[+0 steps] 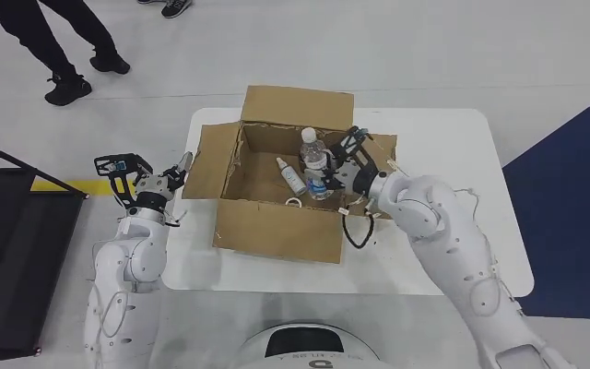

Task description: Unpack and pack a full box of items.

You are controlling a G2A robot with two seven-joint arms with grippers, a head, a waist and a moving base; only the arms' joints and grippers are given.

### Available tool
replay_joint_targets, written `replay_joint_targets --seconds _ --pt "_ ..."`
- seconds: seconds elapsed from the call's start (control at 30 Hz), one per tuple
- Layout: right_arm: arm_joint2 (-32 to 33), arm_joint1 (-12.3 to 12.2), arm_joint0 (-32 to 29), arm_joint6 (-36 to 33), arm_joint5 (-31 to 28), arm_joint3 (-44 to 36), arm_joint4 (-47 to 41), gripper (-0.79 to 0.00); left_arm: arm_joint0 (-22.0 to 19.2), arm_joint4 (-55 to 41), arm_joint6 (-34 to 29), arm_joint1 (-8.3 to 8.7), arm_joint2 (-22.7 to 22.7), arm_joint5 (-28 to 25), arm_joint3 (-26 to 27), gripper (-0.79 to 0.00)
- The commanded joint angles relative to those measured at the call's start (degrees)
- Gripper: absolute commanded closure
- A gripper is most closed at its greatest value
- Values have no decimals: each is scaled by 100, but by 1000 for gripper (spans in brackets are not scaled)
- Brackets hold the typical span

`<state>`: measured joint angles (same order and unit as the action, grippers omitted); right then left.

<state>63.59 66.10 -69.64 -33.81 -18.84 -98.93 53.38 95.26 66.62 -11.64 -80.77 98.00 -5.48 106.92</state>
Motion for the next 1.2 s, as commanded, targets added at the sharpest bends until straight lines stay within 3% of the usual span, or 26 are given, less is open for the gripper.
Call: replay_joint_targets --seconds 0.0,0.1,0.13,0.2,0.3,0.43,0.67,0.9,1.03,1.17 --pt "-286 40 98 134 221 115 610 0 0 0 0 0 0 0 0 -785" --pt "-613 110 243 208 381 326 896 0 0 0 0 0 0 0 0 -785" --pt "-742 133 309 63 412 423 1022 -40 0 0 0 0 0 0 0 -785" --pt "-869 161 400 -80 527 489 1211 -277 0 0 0 0 0 0 0 -785" --pt "-1035 215 505 -171 749 603 1390 -391 0 0 0 0 0 0 0 -785" --pt "-1134 267 604 -220 871 652 1470 -785 0 0 0 0 0 0 0 -785" --pt "-691 210 389 44 613 240 1015 -785 0 0 0 0 0 0 0 -785" --pt "1064 -26 -399 915 -173 -365 -575 -785 0 0 0 0 0 0 0 -785" --pt "2292 -156 -909 1227 -799 -154 -1787 -785 0 0 0 0 0 0 0 -785" --pt "2851 -225 -1105 1160 -1167 194 -2354 -785 0 0 0 0 0 0 0 -785"
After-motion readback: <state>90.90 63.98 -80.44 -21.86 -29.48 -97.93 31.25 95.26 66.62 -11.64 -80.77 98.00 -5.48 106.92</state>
